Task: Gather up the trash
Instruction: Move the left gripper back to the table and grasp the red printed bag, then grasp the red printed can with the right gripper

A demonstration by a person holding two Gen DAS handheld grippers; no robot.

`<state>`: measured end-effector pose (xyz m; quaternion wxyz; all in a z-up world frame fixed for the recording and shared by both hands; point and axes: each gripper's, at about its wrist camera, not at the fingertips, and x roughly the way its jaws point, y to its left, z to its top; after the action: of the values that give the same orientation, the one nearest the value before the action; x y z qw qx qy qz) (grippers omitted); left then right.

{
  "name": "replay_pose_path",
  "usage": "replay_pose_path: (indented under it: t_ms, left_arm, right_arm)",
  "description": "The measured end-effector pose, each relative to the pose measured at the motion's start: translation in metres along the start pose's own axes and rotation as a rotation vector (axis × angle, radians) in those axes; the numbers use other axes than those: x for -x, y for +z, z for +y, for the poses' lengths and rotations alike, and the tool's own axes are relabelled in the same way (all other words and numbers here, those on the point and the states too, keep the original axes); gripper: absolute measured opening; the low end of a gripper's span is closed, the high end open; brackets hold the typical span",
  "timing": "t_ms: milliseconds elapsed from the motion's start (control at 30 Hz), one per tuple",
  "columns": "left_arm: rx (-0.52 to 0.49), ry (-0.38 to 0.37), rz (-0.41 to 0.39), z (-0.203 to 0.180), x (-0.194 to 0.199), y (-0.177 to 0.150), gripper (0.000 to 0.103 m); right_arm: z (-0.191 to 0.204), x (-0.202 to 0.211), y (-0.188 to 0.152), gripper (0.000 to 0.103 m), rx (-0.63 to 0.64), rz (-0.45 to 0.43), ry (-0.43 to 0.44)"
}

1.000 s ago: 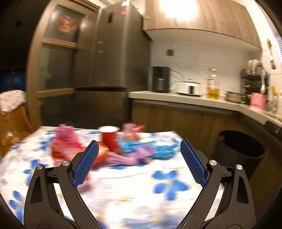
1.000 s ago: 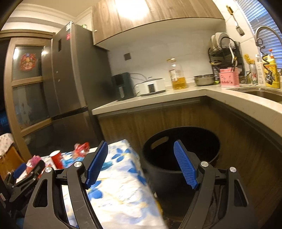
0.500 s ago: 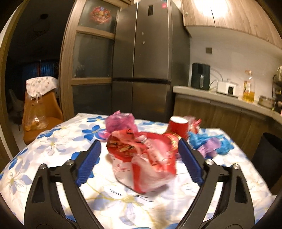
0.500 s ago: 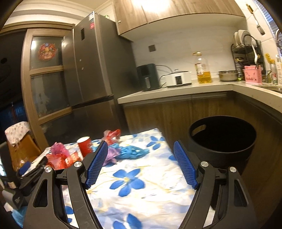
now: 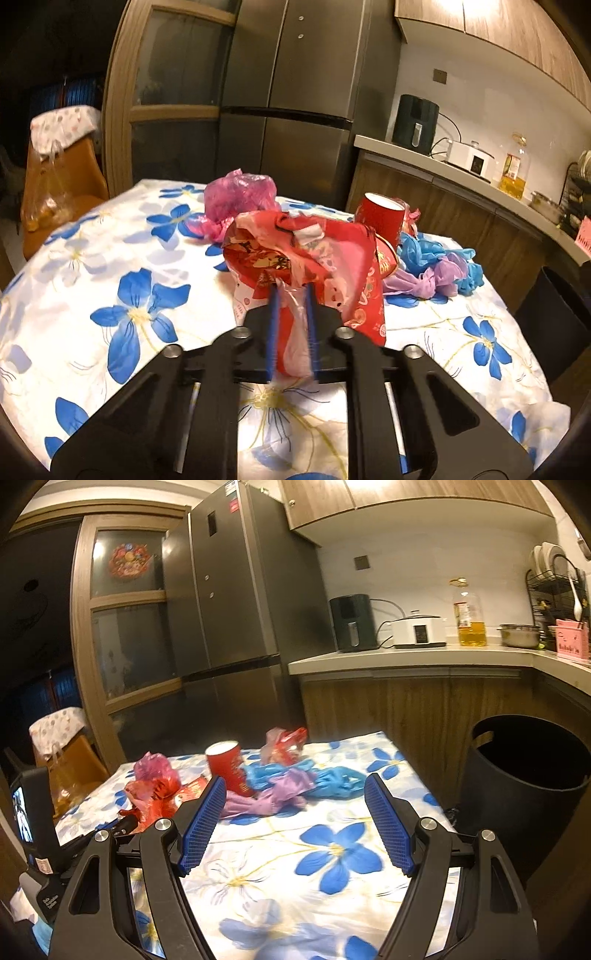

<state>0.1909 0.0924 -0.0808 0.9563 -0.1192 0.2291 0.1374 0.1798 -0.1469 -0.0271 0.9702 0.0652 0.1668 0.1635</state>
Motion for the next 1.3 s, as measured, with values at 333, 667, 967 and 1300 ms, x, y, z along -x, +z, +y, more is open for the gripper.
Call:
replay_pose_path:
  t_ms: [333,667,967,1300]
  left_arm:
    - [0.058,-0.021,-0.096,0.028,0.040,0.005,0.005]
    - [0.077,0.022,-0.183,0.064,0.067,0.021,0.004]
    - [0.095,0.032,-0.206,0.084,0.073,0.027,0.004]
    - [0.095,0.024,-0.210,0.091,0.069,0.028,0.004]
  right_arm:
    - [0.035,-0.032,-0.012,0.075,0.009,0.069,0.070]
    - [0.082,-0.073,-0.023,0.082,0.034,0.121,0.154]
    - [0.107,-0.110,-0.022,0.089,-0.007,0.177,0.173]
    - [0.121,-0.136,-0.024,0.089,-0.033,0.196,0.094]
